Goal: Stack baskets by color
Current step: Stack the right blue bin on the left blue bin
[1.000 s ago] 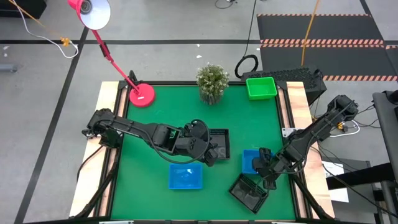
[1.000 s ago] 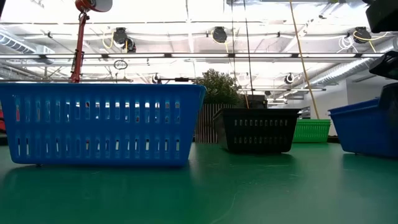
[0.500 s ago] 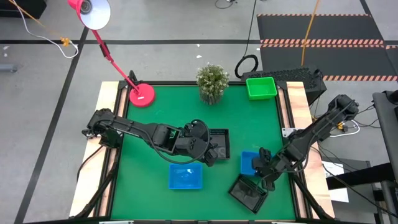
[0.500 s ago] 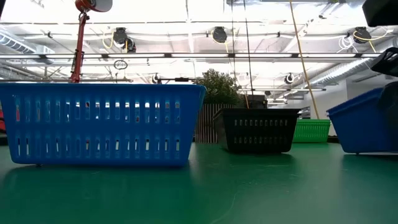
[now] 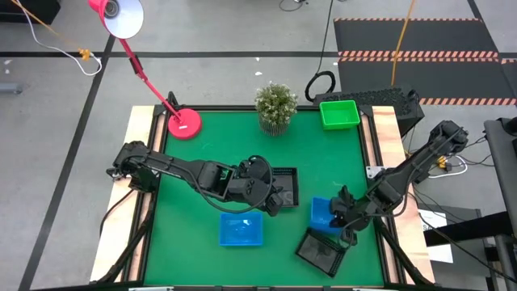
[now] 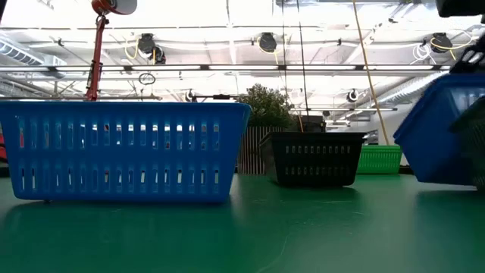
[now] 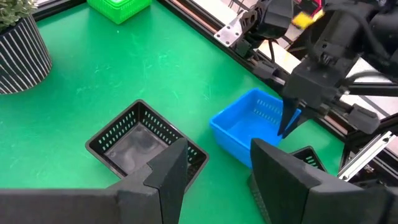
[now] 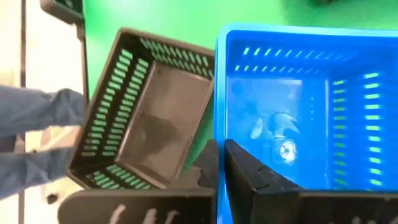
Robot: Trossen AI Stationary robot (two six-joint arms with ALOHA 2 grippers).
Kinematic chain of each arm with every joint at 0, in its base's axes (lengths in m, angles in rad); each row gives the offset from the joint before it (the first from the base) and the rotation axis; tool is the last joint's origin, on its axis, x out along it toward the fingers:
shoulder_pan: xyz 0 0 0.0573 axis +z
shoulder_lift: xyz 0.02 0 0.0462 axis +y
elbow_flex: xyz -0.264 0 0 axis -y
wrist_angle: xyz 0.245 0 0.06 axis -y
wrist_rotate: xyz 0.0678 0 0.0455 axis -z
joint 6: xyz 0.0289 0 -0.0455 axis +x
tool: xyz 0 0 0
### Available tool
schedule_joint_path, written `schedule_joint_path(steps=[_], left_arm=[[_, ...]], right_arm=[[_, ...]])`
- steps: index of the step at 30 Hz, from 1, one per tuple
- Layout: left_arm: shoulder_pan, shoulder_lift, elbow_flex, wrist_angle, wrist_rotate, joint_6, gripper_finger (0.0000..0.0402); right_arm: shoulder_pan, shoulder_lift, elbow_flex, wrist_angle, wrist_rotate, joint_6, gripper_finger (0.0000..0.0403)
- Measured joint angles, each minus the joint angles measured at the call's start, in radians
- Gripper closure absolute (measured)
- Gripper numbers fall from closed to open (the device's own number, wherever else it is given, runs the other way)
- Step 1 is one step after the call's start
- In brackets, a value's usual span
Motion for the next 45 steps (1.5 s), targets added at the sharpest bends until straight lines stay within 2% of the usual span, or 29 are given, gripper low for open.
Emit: schedule_joint_path(steps=[19,26,29,32,35,39,42,45], left_arm=[[0.019,0.0,0.0,0.007,0.0,0.034,0.0225],[0.02,0.0,0.0,0.081,0.008,0.128,0.0224],[0.02,0.0,0.0,0.122,0.038,0.172,0.0213],[0.021,0.009,0.0,0.159,0.052,0.198,0.0182],[0.028,0.033,0.001,0.198,0.138,0.203,0.0141],[0.045,0.1,0.001,0.285,0.313,0.168,0.0099],[0.047,0.148,0.001,0.322,0.341,0.161,0.0093],[0.056,0.186,0.0,0.335,0.371,0.188,0.0107]], right_arm=[[-0.088,-0.016,0.15,-0.1,0.101,-0.153,0.0401],[-0.103,-0.016,0.186,-0.105,0.099,-0.188,0.04],[-0.103,-0.016,0.192,-0.102,0.1,-0.192,0.0401],[-0.104,-0.016,0.192,-0.099,0.101,-0.195,0.0401],[-0.104,-0.016,0.192,-0.098,0.101,-0.2,0.0401],[-0.104,-0.016,0.192,-0.088,0.101,-0.21,0.0401],[-0.104,-0.016,0.192,-0.079,0.101,-0.211,0.0402],[-0.104,-0.016,0.192,-0.076,0.101,-0.214,0.0402]])
